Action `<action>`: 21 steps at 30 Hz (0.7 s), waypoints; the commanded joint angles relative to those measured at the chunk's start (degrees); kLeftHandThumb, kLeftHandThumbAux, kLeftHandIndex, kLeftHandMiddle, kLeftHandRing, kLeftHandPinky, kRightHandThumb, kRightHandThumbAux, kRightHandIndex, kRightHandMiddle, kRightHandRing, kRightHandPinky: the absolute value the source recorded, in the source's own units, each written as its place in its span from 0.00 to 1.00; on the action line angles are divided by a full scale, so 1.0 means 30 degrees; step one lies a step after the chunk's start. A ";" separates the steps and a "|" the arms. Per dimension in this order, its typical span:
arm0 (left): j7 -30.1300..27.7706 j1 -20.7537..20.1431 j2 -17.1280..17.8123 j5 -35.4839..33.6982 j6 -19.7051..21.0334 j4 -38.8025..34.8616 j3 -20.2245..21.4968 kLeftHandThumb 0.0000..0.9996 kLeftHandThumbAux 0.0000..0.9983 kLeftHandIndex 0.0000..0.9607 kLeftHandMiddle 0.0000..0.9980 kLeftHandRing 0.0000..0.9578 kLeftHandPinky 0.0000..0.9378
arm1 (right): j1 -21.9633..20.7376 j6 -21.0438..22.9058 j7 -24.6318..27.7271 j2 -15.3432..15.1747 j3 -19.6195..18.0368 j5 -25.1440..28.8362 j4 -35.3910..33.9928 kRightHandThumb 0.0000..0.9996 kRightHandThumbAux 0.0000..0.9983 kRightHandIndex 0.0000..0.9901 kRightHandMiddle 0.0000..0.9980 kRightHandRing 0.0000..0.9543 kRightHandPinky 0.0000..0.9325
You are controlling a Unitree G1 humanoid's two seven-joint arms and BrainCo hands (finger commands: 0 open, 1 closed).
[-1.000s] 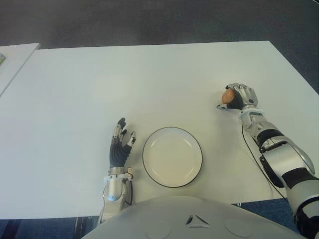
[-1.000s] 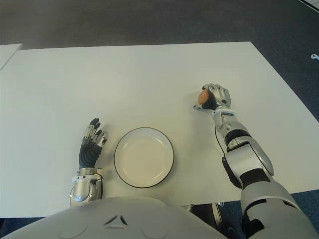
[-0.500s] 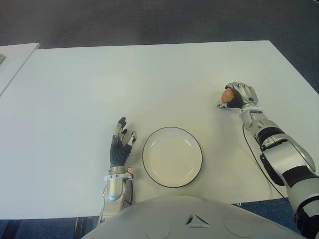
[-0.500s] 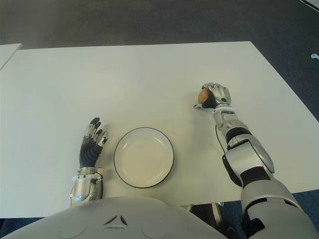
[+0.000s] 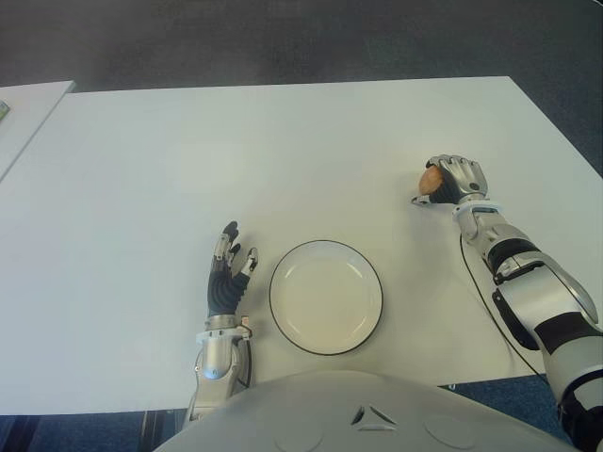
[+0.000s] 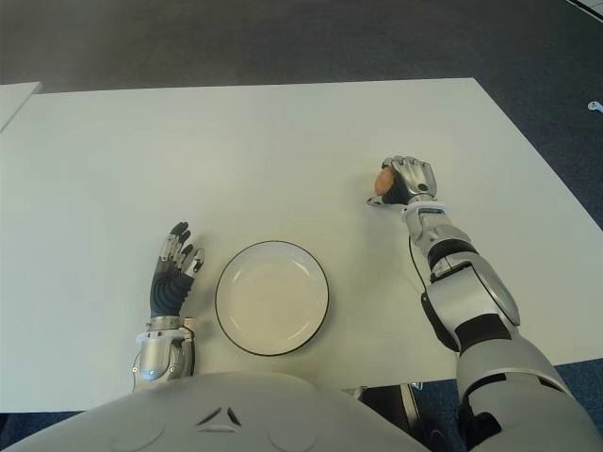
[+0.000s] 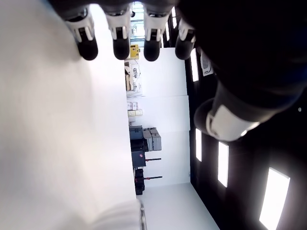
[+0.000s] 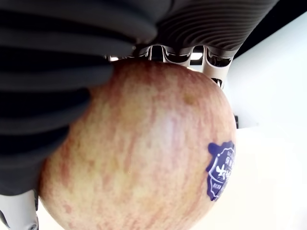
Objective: Put the apples into the plate.
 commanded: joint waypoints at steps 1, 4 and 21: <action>-0.0250 0.0249 0.0096 0.0041 0.0327 0.0239 -0.0172 0.14 0.63 0.08 0.06 0.06 0.07 | 0.0121 0.0581 0.0324 -0.0160 0.0178 -0.0270 0.0319 0.71 0.72 0.45 0.82 0.85 0.79; -0.0294 0.0262 0.0090 -0.0035 0.0332 0.0235 -0.0175 0.14 0.63 0.08 0.06 0.06 0.07 | 0.0137 0.0603 0.0396 -0.0151 0.0170 -0.0249 0.0315 0.71 0.72 0.45 0.82 0.85 0.78; -0.0330 0.0351 0.0172 -0.0030 0.0335 0.0096 -0.0153 0.14 0.64 0.08 0.06 0.06 0.08 | 0.0197 0.0636 0.0492 -0.0095 0.0065 -0.0130 0.0295 0.71 0.72 0.45 0.82 0.86 0.81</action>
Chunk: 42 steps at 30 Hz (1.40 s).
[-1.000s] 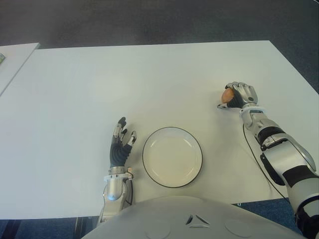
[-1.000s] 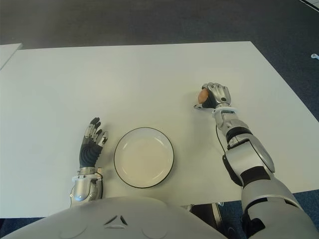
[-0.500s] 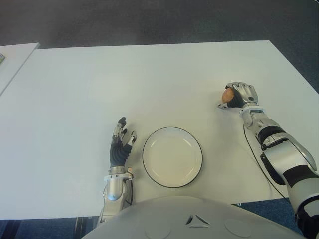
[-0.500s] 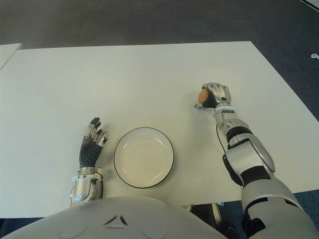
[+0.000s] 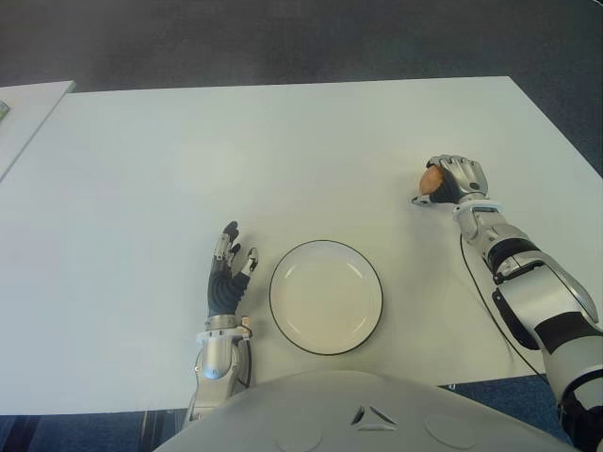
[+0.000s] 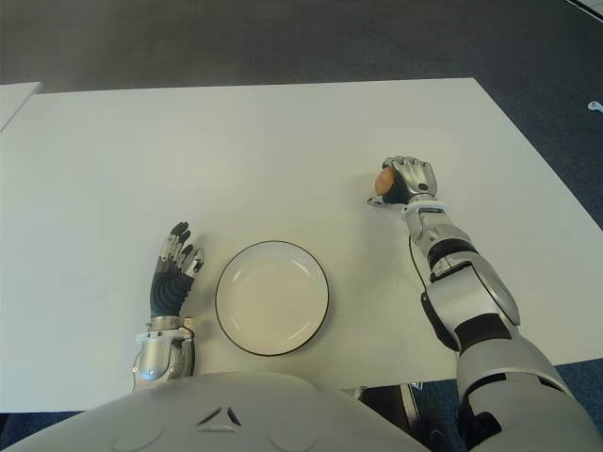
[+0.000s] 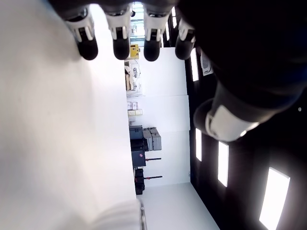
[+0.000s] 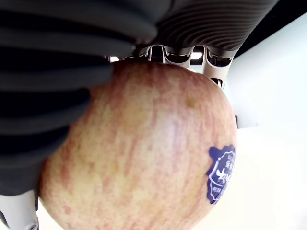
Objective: Put the apples into the plate.
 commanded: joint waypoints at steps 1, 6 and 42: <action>-0.0320 0.0244 0.0144 -0.0022 0.0343 0.0114 -0.0149 0.14 0.63 0.08 0.06 0.06 0.08 | 0.0234 0.0492 0.0375 -0.0097 0.0066 -0.0128 0.0298 0.71 0.72 0.45 0.83 0.86 0.82; -0.0335 0.0321 0.0146 -0.0021 0.0394 0.0040 -0.0129 0.14 0.63 0.08 0.06 0.06 0.07 | 0.0003 0.0381 0.0293 -0.0116 -0.0028 -0.0054 0.0246 0.71 0.72 0.45 0.83 0.86 0.82; -0.0549 0.0329 0.0294 -0.0021 0.0460 -0.0103 -0.0092 0.13 0.64 0.08 0.07 0.06 0.08 | -0.2187 -0.4109 -0.2220 -0.0584 -0.1531 0.0575 -0.2887 0.71 0.71 0.45 0.87 0.90 0.91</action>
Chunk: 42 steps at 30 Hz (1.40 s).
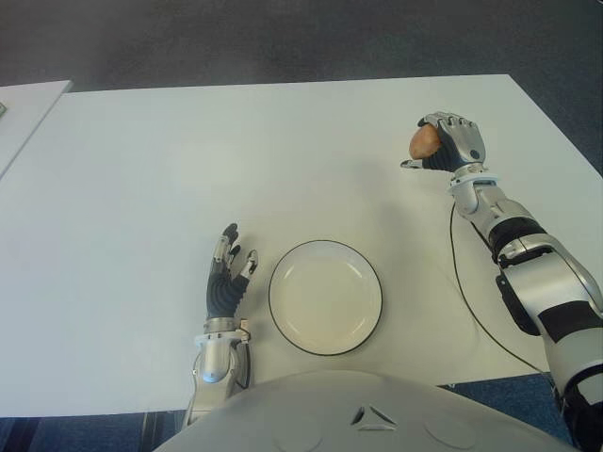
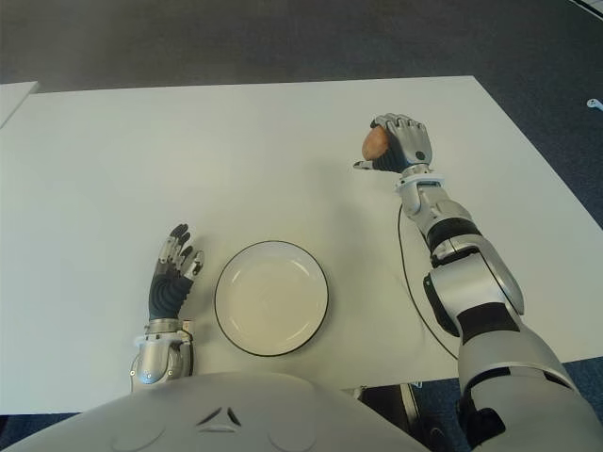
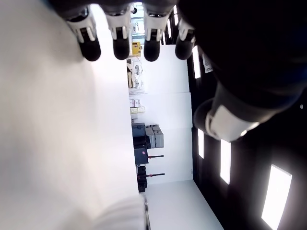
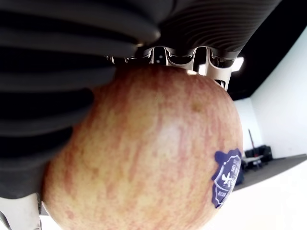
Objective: Put the apples into the plate.
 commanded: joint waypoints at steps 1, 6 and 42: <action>-0.0310 0.0070 0.0171 -0.0043 0.0392 0.0226 -0.0109 0.13 0.64 0.08 0.07 0.06 0.08 | -0.0663 -0.0604 -0.0414 -0.0335 -0.0193 -0.0059 -0.0607 0.71 0.71 0.45 0.88 0.90 0.91; -0.0227 -0.0091 0.0159 0.0057 0.0381 0.0341 -0.0053 0.13 0.63 0.08 0.07 0.07 0.09 | -0.0385 -0.1841 -0.0187 -0.0569 -0.0554 0.0233 -0.2353 0.72 0.71 0.45 0.88 0.89 0.90; -0.0255 0.0020 0.0017 0.0244 0.0702 -0.0164 -0.0307 0.13 0.65 0.08 0.07 0.07 0.10 | 0.8266 -0.5148 0.9359 0.0247 -0.2249 0.1490 -2.2173 0.71 0.72 0.44 0.83 0.85 0.86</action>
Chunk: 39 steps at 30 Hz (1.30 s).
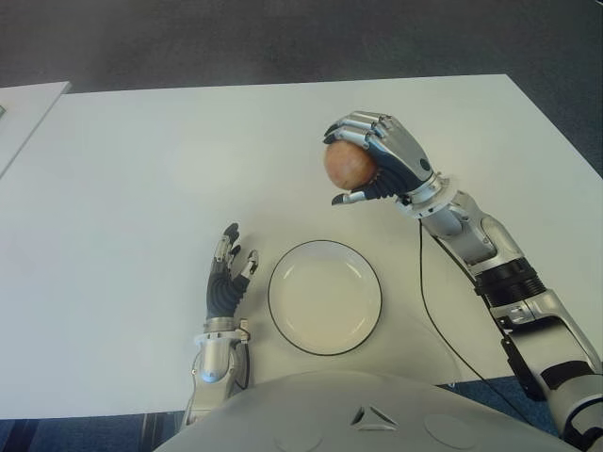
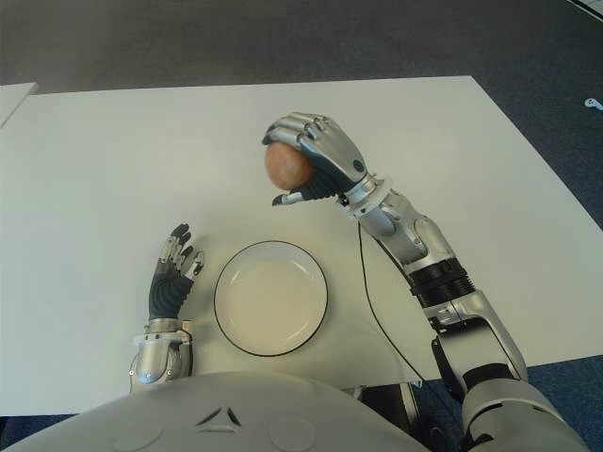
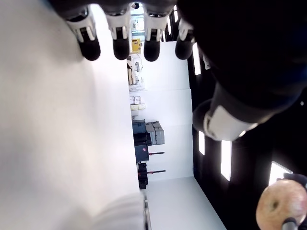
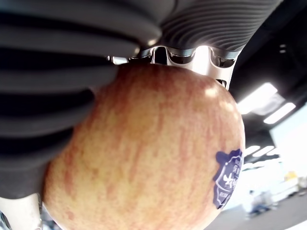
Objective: Put the apples into the plate.
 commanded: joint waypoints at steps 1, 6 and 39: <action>0.0020 0.0042 -0.0057 0.0273 0.0419 0.0023 -0.0235 0.13 0.65 0.08 0.07 0.07 0.10 | 0.0686 -0.0999 0.0664 0.0043 0.0034 -0.0251 -0.0575 0.71 0.72 0.44 0.83 0.85 0.86; 0.0177 0.0190 -0.0168 0.0570 0.0649 -0.0303 -0.0271 0.14 0.65 0.08 0.07 0.07 0.09 | 0.1107 -0.1710 0.1674 -0.0099 0.0144 -0.0311 -0.0860 0.71 0.72 0.44 0.82 0.85 0.86; 0.0074 0.0300 -0.0207 0.0167 0.1263 -0.0827 -0.0522 0.14 0.65 0.08 0.08 0.07 0.09 | 0.2752 -0.4985 0.6143 -0.0822 0.1094 -0.1752 -0.2026 0.72 0.71 0.45 0.88 0.91 0.93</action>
